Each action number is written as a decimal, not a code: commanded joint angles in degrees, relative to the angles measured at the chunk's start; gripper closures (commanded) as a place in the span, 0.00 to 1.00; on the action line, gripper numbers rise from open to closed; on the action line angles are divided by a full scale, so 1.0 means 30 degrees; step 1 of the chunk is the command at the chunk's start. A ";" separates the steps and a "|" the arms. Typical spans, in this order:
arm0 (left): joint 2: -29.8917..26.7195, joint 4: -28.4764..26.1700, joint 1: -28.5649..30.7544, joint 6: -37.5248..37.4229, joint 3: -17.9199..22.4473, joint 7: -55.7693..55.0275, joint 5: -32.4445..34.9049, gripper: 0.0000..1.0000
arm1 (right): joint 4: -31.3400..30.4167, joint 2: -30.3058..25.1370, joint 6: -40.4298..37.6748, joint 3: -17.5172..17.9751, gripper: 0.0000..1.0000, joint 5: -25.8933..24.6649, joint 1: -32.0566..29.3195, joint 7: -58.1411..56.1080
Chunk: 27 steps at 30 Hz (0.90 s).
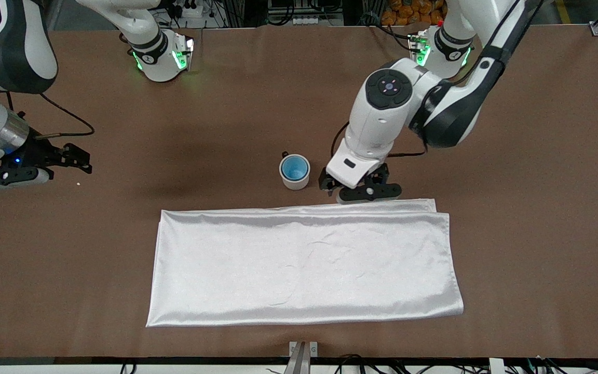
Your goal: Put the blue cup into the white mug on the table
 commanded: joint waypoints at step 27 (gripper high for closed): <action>-0.4170 -0.0425 0.6110 -0.3422 -0.0194 0.3434 -0.1706 0.00 | 0.6236 -0.0457 -0.6696 0.0669 0.00 -0.0554 -0.0360 0.2109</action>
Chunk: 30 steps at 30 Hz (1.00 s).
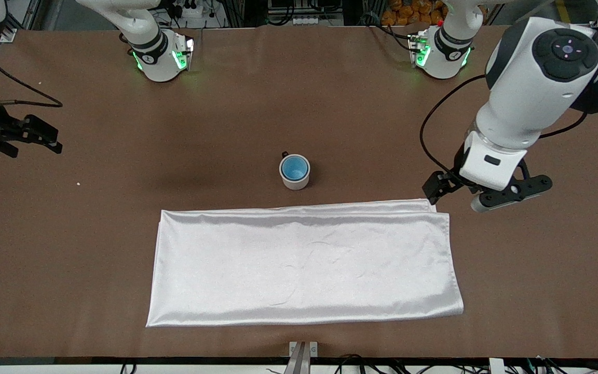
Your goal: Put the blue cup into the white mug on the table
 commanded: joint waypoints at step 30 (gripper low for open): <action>-0.3067 -0.1009 -0.0643 -0.2084 0.6793 1.0536 -0.3599 0.00 | 0.1477 -0.0562 -0.2406 0.0283 0.00 -0.0516 -0.0388 0.0522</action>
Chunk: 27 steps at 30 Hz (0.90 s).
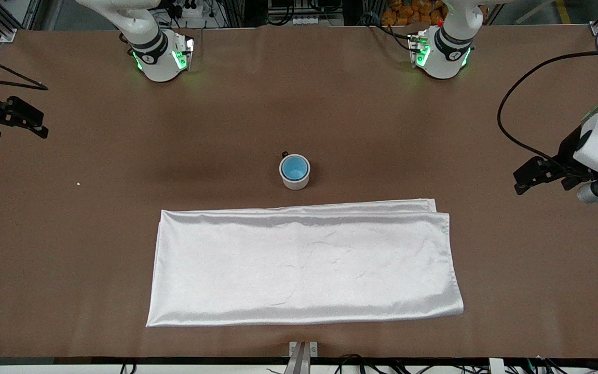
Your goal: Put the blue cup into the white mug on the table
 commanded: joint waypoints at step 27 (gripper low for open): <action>-0.3915 -0.4463 -0.0296 -0.0386 0.1441 0.2595 -0.1466 0.00 | 0.0281 -0.0339 -0.0502 0.0209 0.00 0.0037 -0.0596 0.0612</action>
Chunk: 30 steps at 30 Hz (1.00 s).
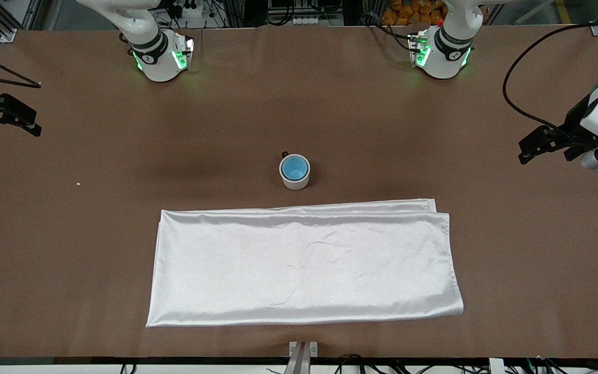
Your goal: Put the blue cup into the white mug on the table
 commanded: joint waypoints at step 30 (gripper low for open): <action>-0.1896 -0.1199 -0.0448 -0.1091 0.0611 0.3255 -0.0274 0.00 | 0.0268 -0.0184 -0.0417 0.0178 0.00 0.0007 -0.0312 0.0497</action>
